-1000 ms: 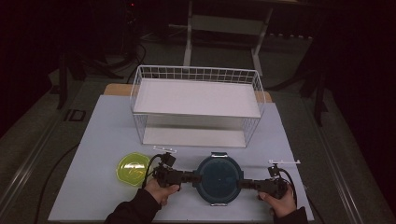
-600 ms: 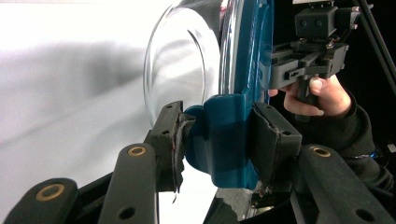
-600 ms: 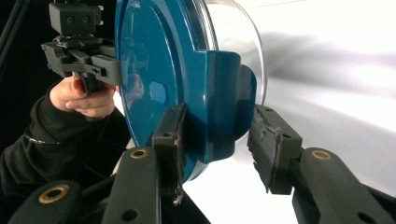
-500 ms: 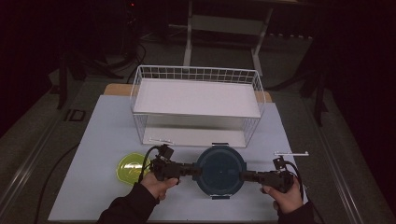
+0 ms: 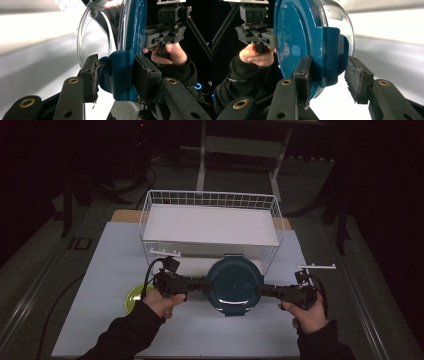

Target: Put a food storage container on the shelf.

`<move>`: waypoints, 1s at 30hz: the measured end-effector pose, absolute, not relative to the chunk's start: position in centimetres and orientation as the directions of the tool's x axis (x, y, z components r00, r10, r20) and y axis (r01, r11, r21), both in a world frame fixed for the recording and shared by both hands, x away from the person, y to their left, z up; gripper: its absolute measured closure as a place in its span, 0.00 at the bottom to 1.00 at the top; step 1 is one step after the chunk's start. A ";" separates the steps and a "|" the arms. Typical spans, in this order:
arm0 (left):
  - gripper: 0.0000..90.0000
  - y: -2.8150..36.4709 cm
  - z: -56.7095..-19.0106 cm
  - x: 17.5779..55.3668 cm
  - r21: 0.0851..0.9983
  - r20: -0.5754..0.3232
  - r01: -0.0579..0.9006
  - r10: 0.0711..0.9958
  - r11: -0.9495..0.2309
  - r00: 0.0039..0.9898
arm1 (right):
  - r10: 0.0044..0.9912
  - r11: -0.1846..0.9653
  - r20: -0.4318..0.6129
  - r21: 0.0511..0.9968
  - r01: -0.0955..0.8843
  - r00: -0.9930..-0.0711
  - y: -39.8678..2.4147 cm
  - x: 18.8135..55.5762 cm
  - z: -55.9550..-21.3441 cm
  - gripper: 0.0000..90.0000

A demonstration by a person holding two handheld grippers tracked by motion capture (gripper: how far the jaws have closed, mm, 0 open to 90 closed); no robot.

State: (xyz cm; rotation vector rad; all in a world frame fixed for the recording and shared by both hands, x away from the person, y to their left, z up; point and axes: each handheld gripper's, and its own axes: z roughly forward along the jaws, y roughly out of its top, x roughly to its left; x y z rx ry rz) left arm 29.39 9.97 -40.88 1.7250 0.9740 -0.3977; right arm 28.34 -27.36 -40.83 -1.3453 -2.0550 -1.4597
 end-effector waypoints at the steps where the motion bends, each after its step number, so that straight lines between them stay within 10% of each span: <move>1: 0.63 10.0 -40.4 29.6 0.635 -0.674 0.766 0.413 -0.098 0.612 | 0.521 0.054 0.665 0.599 0.799 -0.534 -27.3 28.6 -40.4 0.63; 30: 0.63 13.0 -31.7 37.7 0.671 -0.647 0.740 0.451 -0.047 0.615 | 0.514 -0.001 0.661 0.638 0.770 -0.546 -24.1 37.6 -31.5 0.63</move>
